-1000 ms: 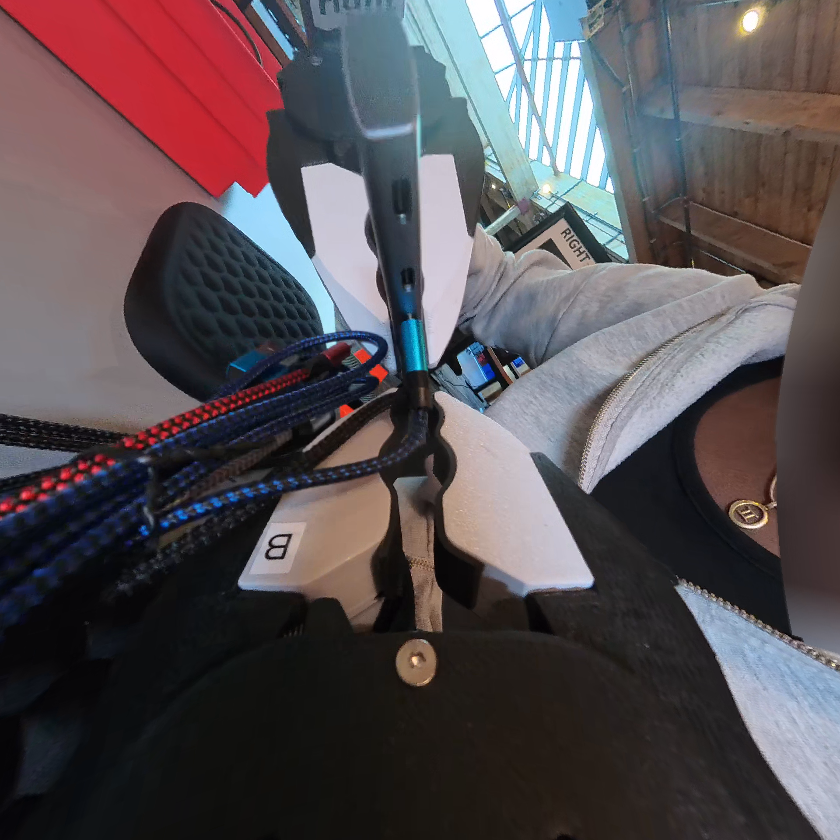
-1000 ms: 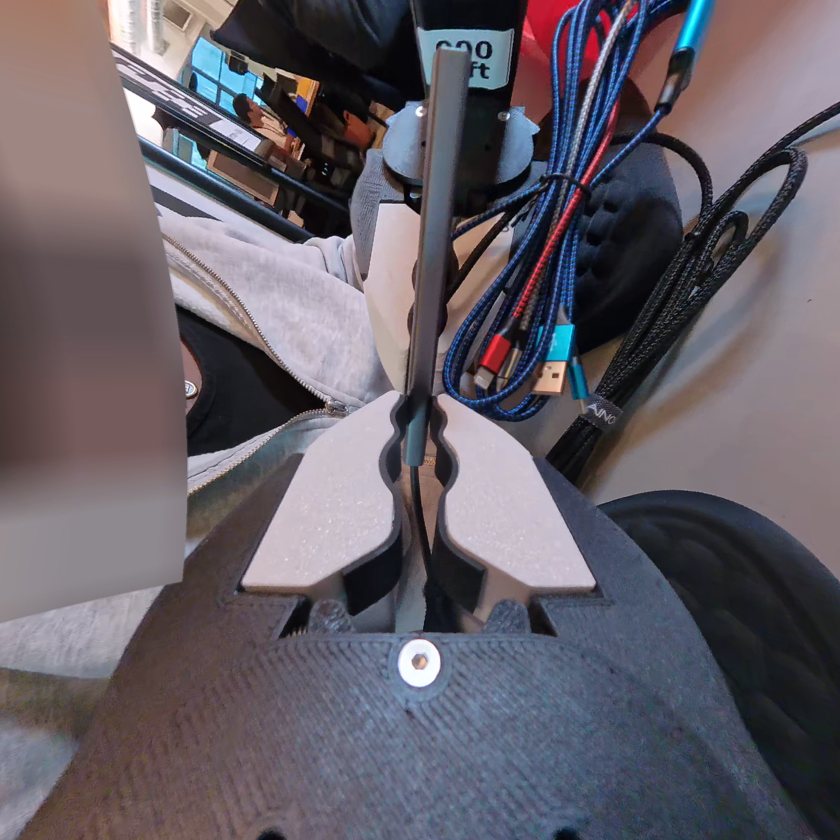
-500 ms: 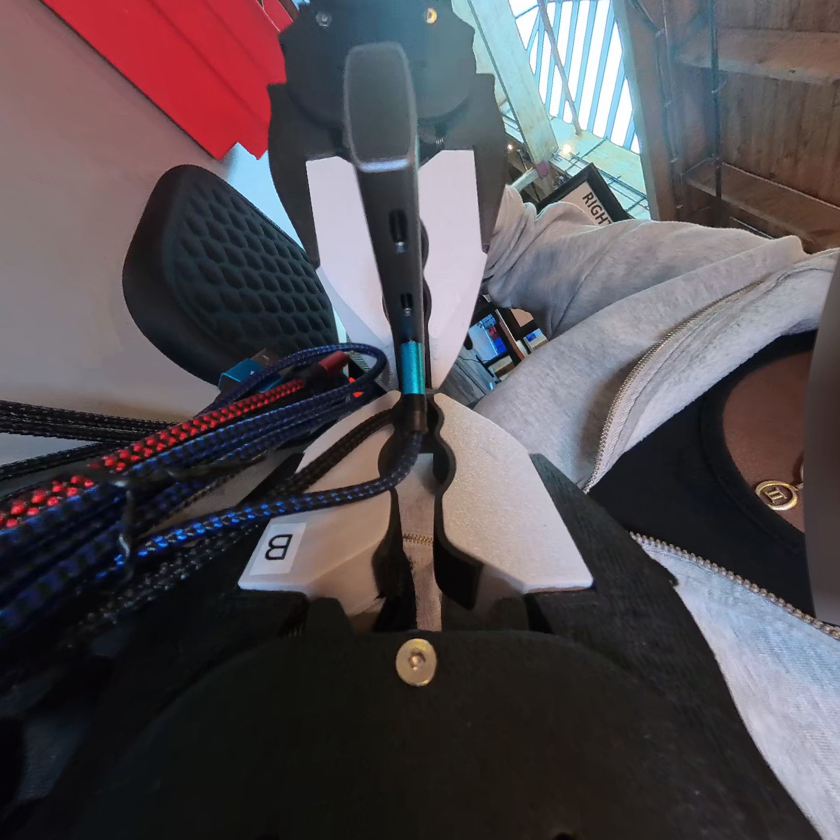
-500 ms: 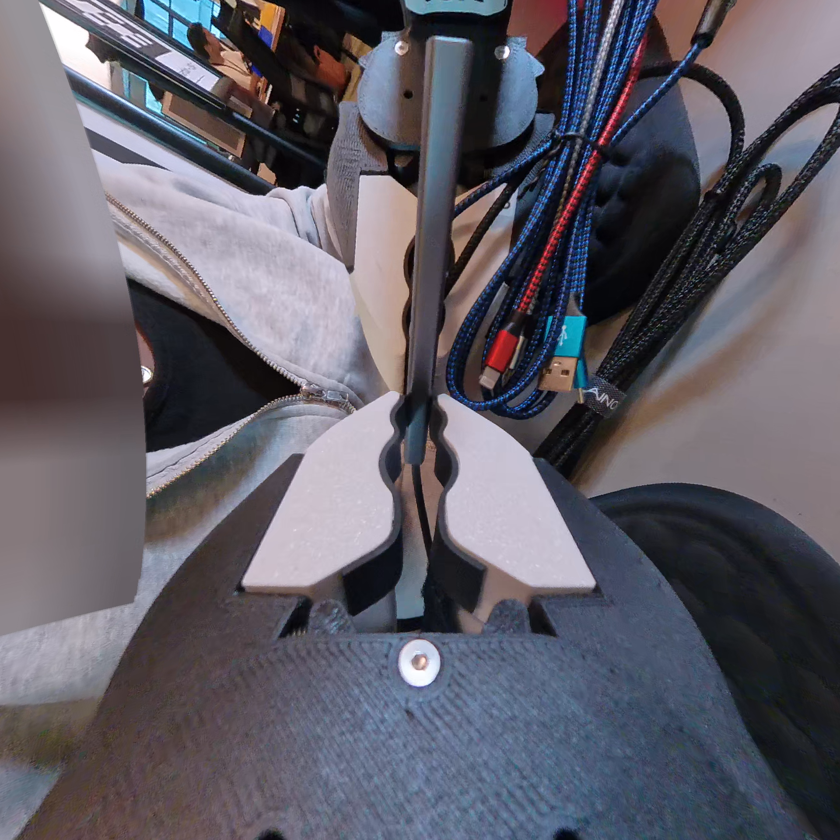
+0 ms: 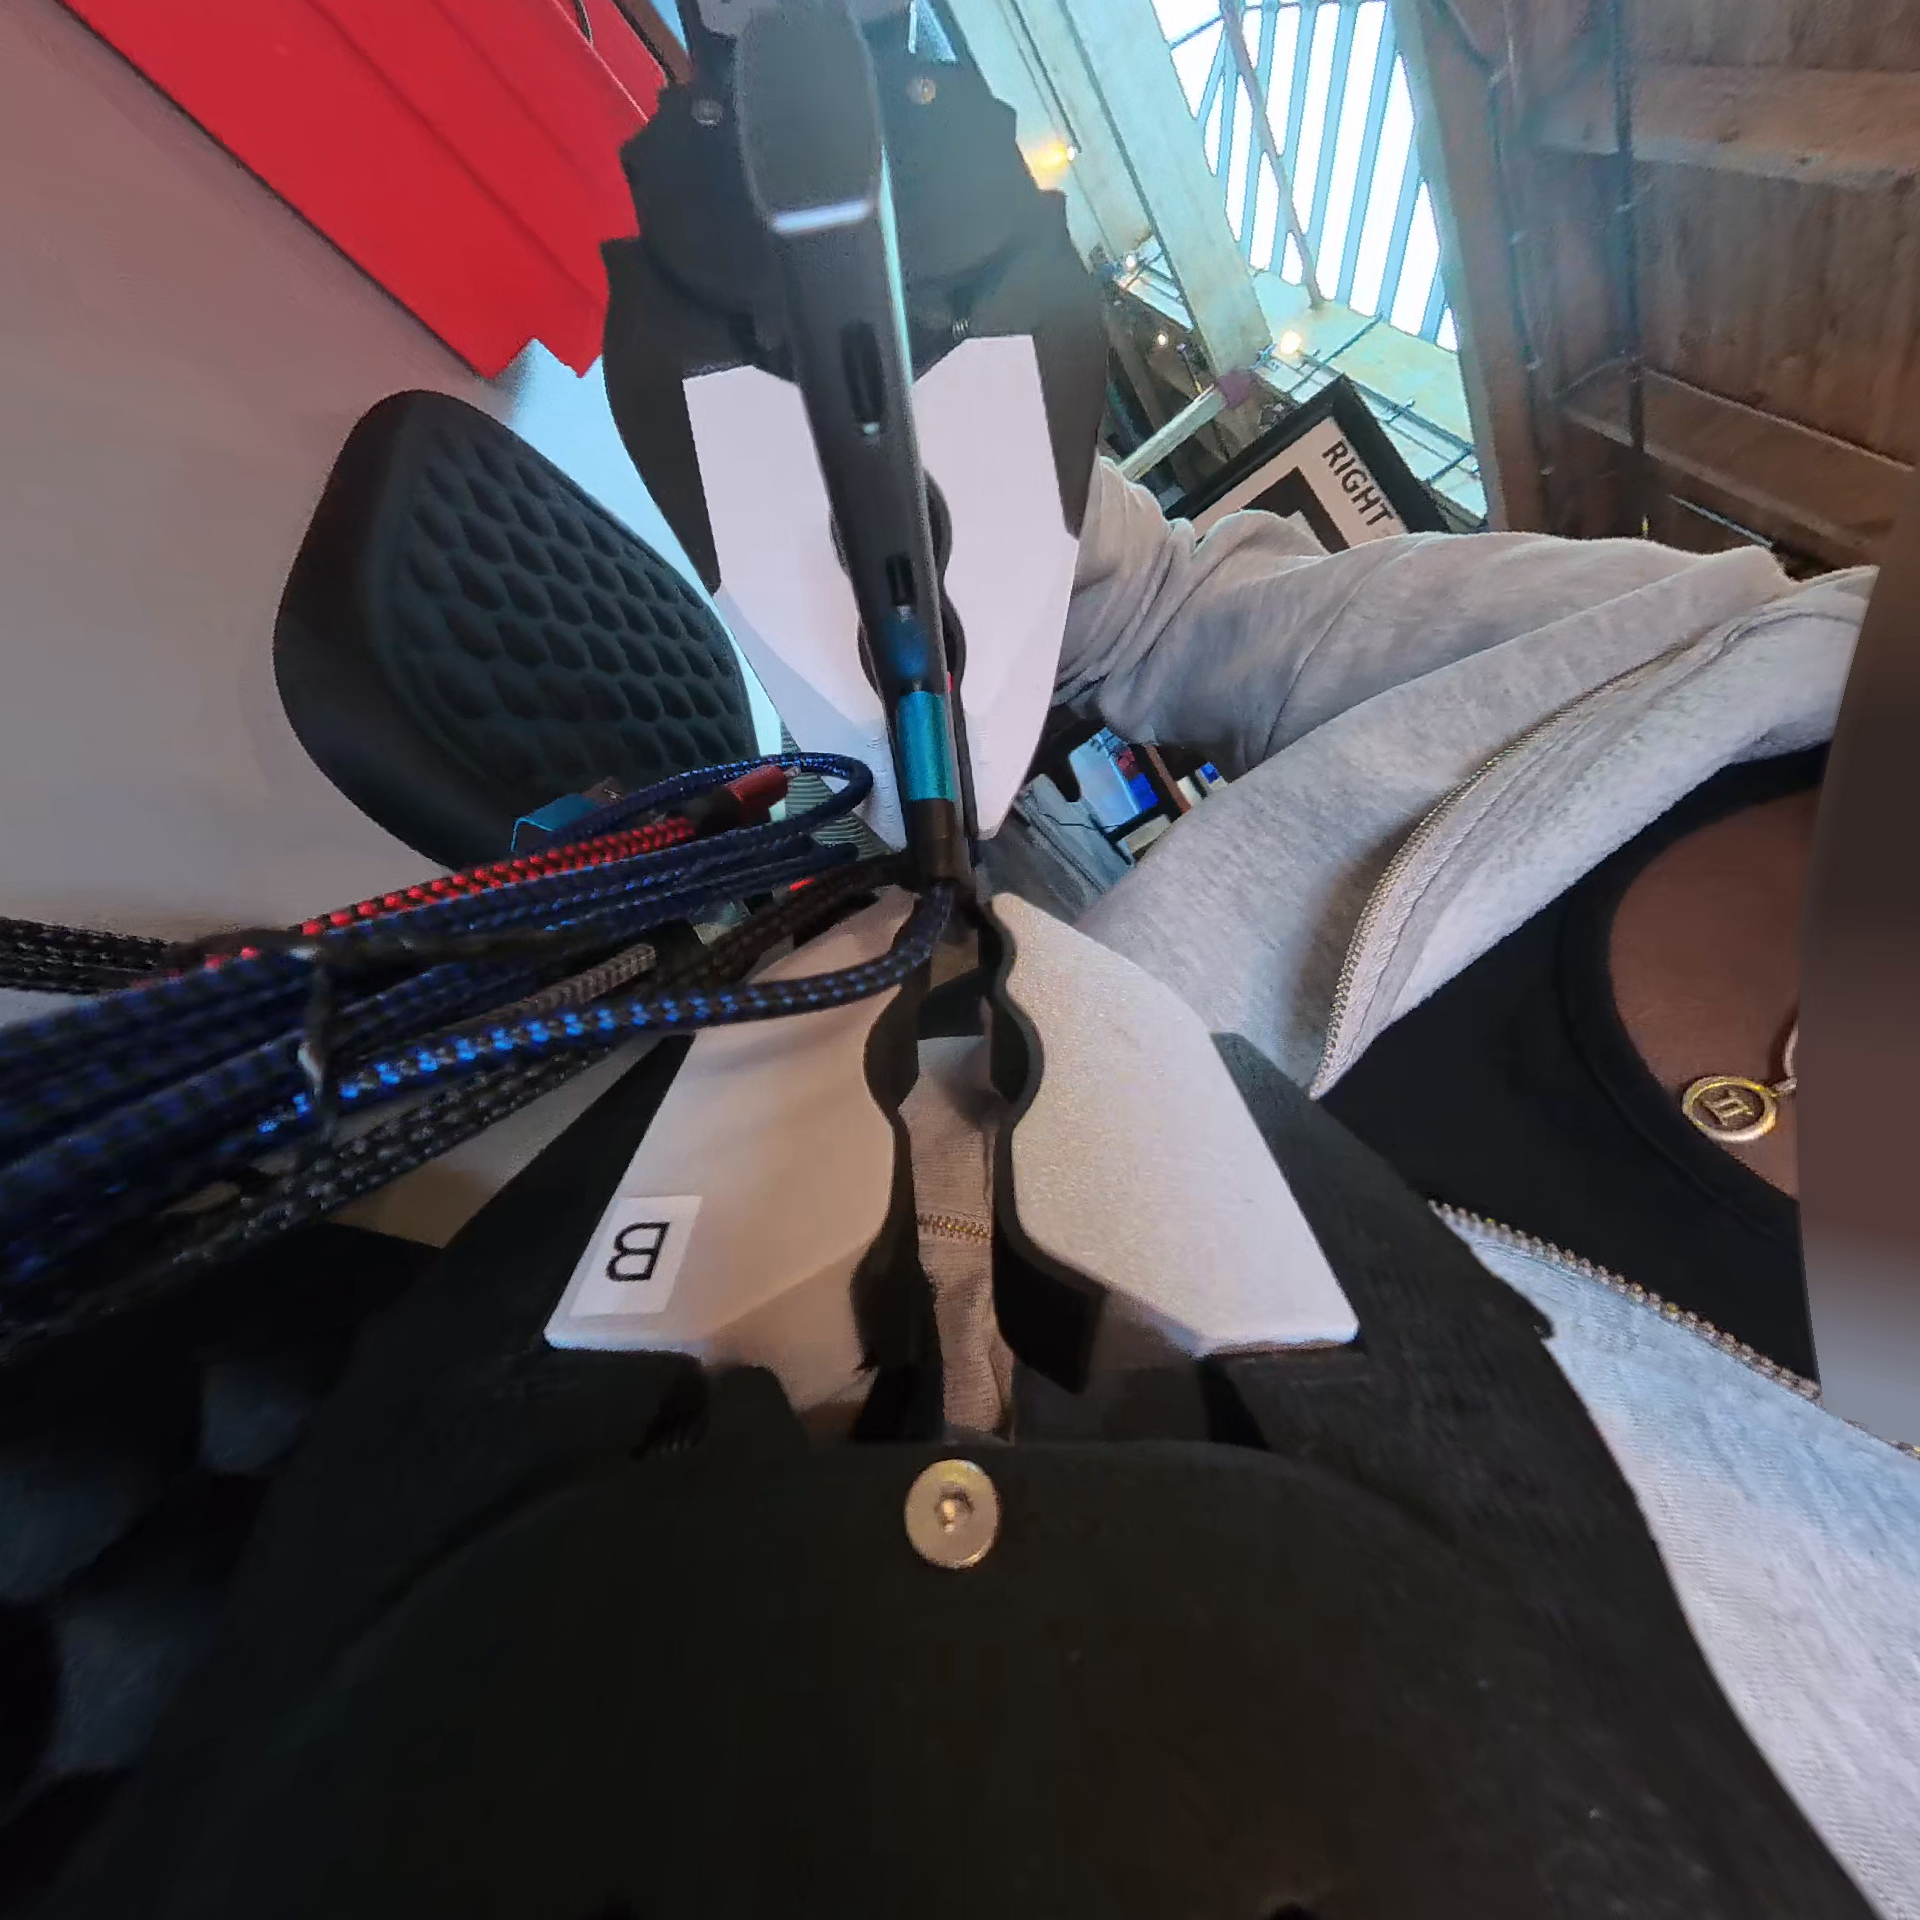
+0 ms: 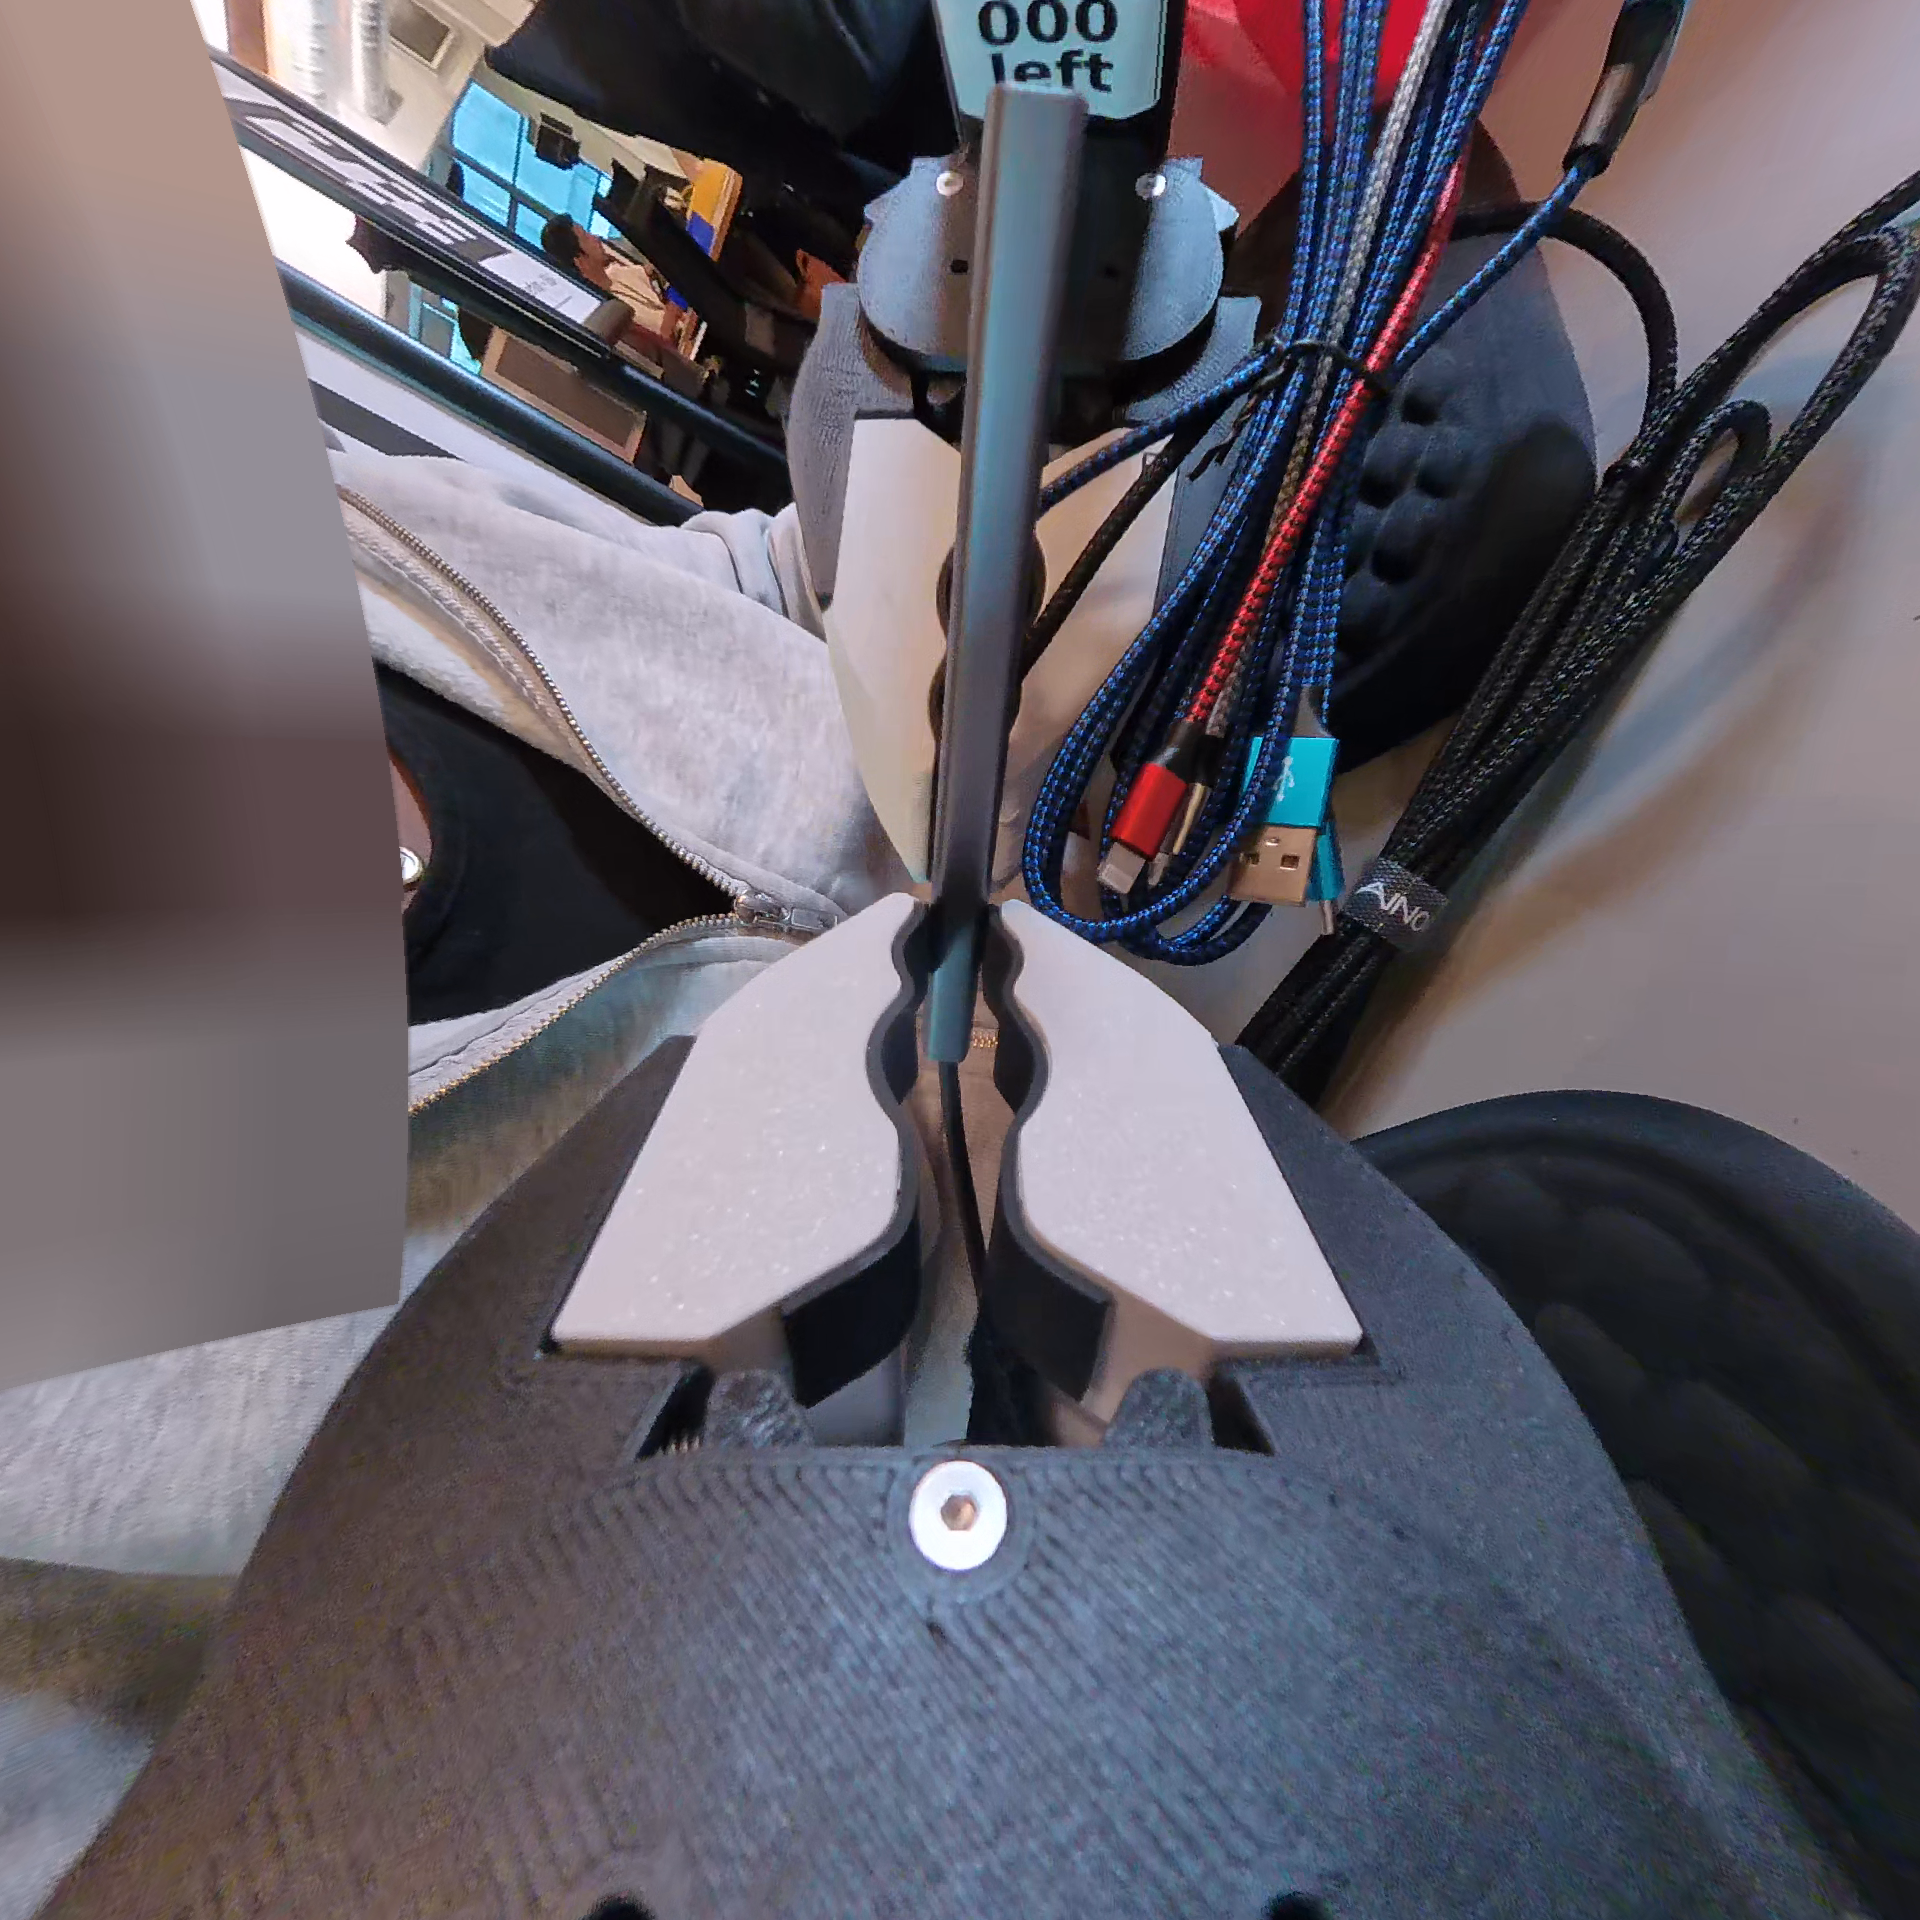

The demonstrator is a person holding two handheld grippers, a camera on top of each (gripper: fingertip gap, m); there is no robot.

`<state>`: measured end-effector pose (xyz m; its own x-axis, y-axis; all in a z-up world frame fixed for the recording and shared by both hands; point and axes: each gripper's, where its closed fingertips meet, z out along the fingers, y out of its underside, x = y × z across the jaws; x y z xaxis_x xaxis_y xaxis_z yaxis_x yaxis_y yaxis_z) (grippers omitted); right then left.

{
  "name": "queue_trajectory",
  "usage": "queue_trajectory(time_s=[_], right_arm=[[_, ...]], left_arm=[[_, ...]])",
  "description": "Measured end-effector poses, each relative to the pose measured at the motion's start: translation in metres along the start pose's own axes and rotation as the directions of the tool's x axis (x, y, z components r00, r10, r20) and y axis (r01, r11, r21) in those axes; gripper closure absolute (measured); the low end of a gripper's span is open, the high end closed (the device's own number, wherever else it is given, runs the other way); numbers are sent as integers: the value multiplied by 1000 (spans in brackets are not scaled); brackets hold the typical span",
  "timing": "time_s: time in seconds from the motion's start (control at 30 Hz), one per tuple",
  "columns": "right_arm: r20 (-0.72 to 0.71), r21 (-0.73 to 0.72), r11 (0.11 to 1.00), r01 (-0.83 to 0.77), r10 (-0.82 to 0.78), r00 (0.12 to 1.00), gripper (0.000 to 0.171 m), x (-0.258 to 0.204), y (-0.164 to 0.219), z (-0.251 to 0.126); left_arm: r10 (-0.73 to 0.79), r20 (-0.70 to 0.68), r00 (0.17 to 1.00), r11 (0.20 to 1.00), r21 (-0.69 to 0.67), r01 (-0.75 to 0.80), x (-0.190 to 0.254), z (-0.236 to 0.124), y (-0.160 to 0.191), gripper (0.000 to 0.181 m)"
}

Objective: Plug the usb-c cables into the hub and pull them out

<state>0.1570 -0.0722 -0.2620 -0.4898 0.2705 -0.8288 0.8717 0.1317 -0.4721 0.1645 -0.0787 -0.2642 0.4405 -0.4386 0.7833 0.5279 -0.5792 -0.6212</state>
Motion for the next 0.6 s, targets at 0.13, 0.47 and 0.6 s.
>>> queue_trajectory(time_s=[0.13,0.47,0.6], right_arm=[[-1,-28,1000,5,-5,1000,161,-1,2,3],[-21,-259,966,9,-15,1000,161,6,30,24],[-16,-199,980,5,-9,1000,161,5,22,21]], left_arm=[[22,-6,1000,1000,-10,-22,2,0,3,173],[28,18,999,985,-169,-24,-5,9,23,173],[20,30,999,993,-121,-16,-5,6,15,172]])
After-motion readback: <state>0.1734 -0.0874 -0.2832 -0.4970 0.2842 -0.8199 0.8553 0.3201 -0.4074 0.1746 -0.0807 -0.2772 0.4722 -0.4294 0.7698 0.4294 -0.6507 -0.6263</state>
